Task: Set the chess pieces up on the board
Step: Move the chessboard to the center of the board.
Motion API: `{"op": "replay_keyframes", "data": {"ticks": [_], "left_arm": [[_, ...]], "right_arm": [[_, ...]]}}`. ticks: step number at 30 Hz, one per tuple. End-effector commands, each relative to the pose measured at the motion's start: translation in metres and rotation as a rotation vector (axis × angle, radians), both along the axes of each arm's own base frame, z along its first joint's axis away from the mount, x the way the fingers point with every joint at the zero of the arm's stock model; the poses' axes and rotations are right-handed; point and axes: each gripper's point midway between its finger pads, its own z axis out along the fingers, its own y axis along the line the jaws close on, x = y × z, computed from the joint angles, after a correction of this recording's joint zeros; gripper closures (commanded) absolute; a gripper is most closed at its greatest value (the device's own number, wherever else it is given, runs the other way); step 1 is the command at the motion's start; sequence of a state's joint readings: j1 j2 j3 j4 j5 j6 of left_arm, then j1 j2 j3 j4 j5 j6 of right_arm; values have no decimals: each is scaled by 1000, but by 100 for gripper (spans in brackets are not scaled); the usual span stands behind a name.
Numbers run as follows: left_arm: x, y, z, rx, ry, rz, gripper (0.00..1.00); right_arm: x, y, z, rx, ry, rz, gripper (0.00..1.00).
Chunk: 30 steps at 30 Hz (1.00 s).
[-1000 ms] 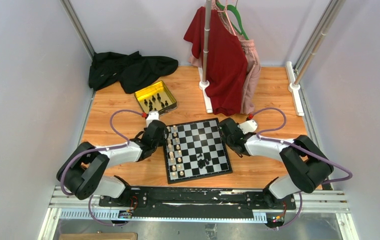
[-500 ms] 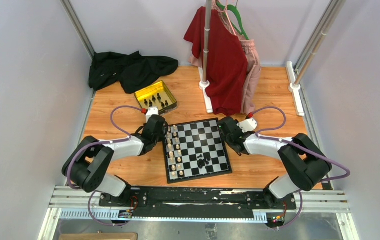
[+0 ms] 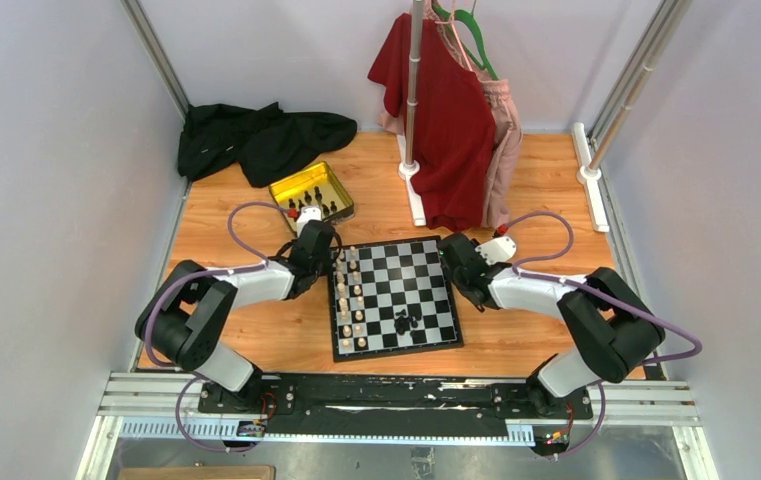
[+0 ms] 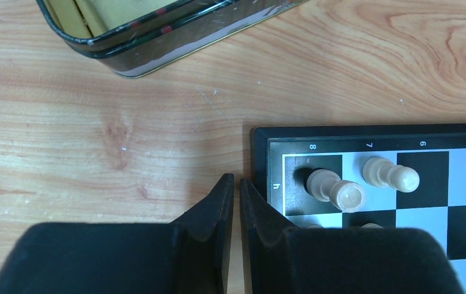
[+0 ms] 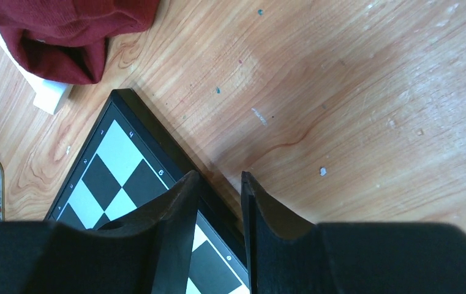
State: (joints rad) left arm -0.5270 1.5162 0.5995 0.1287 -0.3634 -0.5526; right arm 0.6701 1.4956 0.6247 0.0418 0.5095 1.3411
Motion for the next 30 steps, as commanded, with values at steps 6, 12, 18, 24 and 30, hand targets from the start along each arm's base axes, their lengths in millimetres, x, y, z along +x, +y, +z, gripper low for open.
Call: {"op": "replay_keyframes", "data": {"ticks": [6,12,18,24,30], "left_arm": [[27,-65,36,-216,-78,-132,85],[36,-73,41,-223,-85,-143,85],[39,-70,43,-215,-97,-137,85],[41,-71,43,-219,-96,-137,85],[43,-72,44,-216,-97,-137,85]], "right_arm": [[-51,-10,-41,-59,230,104,62],[-49,-8,-41,-53,234,105,62],[-49,-2,-45,-40,245,117,62],[-52,-2,-48,-29,250,116,62],[-53,-2,-48,-31,249,114,62]]}}
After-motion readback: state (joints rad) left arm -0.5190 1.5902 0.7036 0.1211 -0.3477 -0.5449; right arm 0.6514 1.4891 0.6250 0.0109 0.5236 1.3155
